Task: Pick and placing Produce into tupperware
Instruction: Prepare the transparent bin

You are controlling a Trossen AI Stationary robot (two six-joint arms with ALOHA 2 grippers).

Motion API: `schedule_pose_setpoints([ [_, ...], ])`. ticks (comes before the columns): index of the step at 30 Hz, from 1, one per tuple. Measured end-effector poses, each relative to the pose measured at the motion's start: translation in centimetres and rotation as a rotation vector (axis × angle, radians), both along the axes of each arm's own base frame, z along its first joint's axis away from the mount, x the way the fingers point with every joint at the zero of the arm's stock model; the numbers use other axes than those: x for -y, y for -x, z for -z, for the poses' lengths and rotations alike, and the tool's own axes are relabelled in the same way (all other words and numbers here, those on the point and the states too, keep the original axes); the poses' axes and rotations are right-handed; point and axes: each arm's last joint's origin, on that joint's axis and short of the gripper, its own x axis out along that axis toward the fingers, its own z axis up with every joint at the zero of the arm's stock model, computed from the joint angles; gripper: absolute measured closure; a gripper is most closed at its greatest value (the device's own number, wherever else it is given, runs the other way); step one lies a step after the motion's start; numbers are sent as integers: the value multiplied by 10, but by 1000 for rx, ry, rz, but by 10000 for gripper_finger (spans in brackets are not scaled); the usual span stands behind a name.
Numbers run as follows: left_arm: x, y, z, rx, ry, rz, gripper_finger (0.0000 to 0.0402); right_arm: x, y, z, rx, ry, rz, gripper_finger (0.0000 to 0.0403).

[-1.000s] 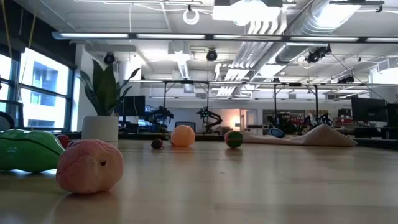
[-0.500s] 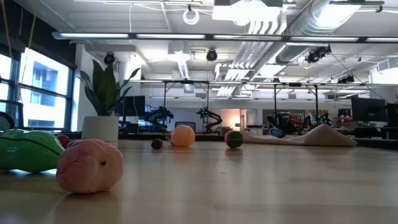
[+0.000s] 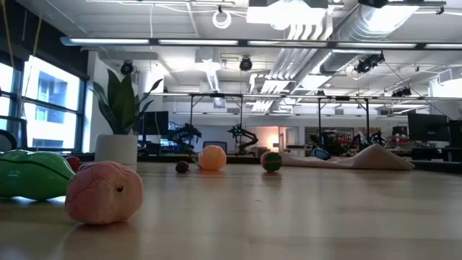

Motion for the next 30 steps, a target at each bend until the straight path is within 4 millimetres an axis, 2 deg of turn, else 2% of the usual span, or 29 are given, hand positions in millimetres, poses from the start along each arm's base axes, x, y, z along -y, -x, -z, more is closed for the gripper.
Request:
schedule_pose_setpoints([
  [8,8,-14,50,-155,70,-9,401,-42,-15,42,-284,-172,-11,402],
  [12,18,-20,63,-175,79,-1,401,-68,-14,61,-402,-173,-23,402],
  [22,28,-39,65,-86,77,4,401,-139,2,126,-665,-147,-14,402],
  [26,27,-40,67,-95,75,2,401,-164,4,151,-626,-163,18,402],
  [30,27,-40,67,-94,75,2,401,-177,2,178,-656,-137,33,402],
])
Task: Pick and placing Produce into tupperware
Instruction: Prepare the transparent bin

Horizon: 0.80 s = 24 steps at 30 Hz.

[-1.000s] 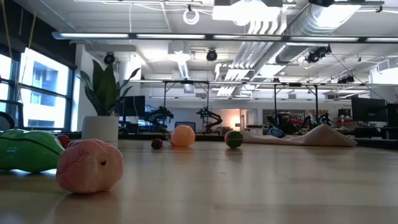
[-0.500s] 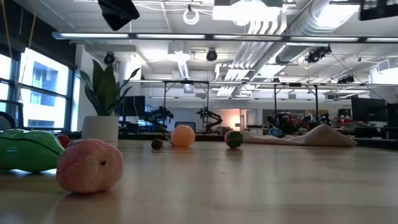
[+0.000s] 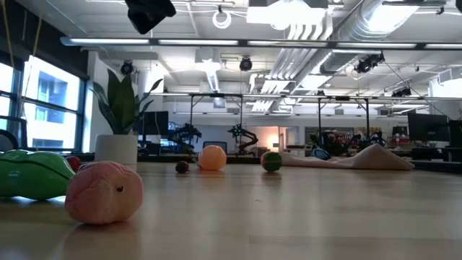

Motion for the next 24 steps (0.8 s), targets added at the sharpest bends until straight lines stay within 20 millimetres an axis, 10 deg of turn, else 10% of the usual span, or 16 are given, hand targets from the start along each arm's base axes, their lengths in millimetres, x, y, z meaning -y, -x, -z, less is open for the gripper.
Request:
schedule_pose_setpoints([
  [12,0,0,0,0,-2,1,401,-3,-23,52,-115,91,-65,402],
  [24,0,0,0,1,-10,-9,401,23,-50,58,-82,127,-99,402],
])
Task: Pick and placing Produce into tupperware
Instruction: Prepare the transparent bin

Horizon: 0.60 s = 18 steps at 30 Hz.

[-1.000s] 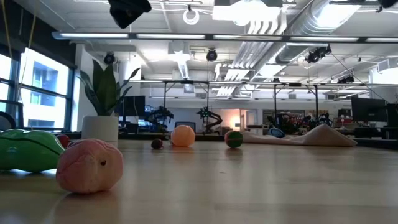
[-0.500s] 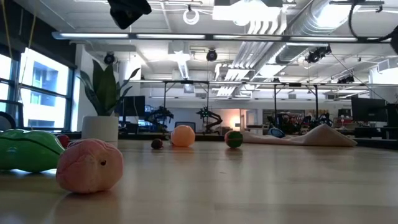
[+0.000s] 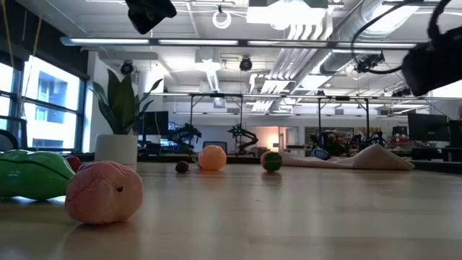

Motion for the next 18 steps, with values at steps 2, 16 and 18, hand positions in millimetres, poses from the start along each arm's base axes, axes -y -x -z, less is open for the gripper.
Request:
schedule_pose_setpoints([
  [2,0,0,0,0,-4,-4,401,7,-6,0,12,2,-12,402],
  [16,0,0,0,1,-9,-10,401,65,-48,-3,132,-11,-110,402],
  [18,0,0,0,1,-9,-10,401,73,-52,-3,157,-12,-119,402],
])
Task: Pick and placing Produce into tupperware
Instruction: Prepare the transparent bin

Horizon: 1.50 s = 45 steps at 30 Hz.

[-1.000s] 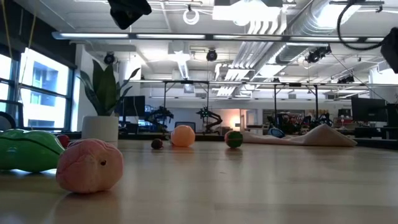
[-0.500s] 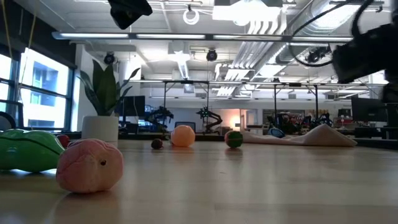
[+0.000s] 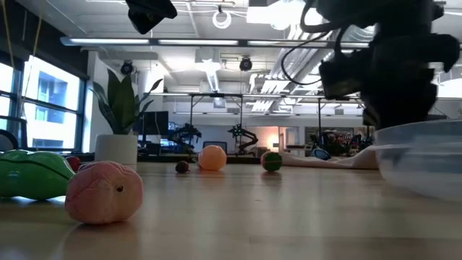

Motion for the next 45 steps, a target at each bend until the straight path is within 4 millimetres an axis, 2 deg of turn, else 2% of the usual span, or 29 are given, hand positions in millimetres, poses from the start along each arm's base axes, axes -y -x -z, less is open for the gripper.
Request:
schedule_pose_setpoints([
  [9,0,0,0,1,-9,-10,401,30,-16,-3,84,-22,-27,402],
  [19,-1,0,0,3,-17,-19,401,51,-30,5,123,-28,-41,402],
  [22,-1,0,0,5,-16,-20,401,52,-45,10,116,-35,-75,402],
  [26,-1,0,0,4,-17,-20,401,49,-74,13,122,-13,-144,402],
  [30,-1,0,0,3,-17,-20,401,46,-104,5,128,26,-214,402],
  [33,-1,0,0,3,-16,-20,401,44,-119,0,125,68,-262,402],
  [38,-1,0,0,3,-17,-20,401,45,-132,-7,144,96,-298,402],
  [45,-1,0,0,2,-17,-20,401,48,-133,-10,143,94,-283,402],
])
